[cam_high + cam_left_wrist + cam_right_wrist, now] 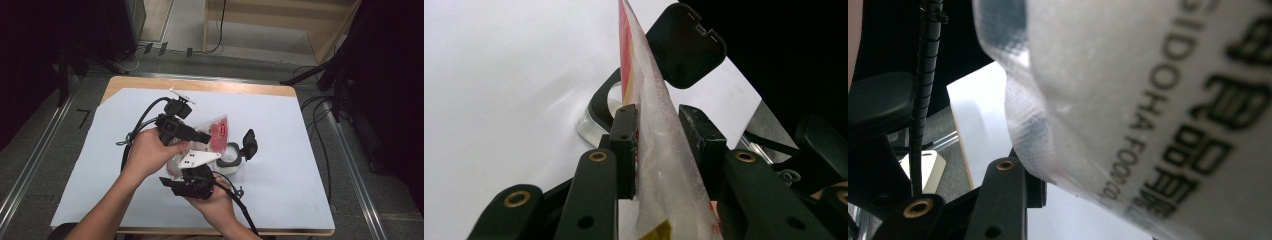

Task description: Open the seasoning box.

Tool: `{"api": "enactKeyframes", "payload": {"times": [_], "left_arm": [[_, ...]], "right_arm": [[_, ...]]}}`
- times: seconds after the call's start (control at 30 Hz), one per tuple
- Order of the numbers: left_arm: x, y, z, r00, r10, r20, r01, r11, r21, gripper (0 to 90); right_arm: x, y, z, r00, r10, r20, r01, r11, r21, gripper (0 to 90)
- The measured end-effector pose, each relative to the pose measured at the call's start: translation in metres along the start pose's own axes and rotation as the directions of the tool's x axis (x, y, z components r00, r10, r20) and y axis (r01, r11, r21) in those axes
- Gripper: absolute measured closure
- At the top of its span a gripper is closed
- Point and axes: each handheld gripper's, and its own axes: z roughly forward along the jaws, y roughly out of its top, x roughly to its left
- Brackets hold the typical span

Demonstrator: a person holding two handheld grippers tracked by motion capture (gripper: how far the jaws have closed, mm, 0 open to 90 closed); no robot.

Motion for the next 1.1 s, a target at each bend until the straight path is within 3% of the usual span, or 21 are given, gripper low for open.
{"api": "enactKeyframes", "payload": {"times": [1.1], "left_arm": [[-0.0015,0.0001,0.0007,1.0000,-0.005,0.003,0.005,1.0000,-0.005,70.2]], "right_arm": [[0.0000,0.0001,-0.0007,1.0000,0.007,-0.002,-0.007,1.000,-0.001,63.9]]}}
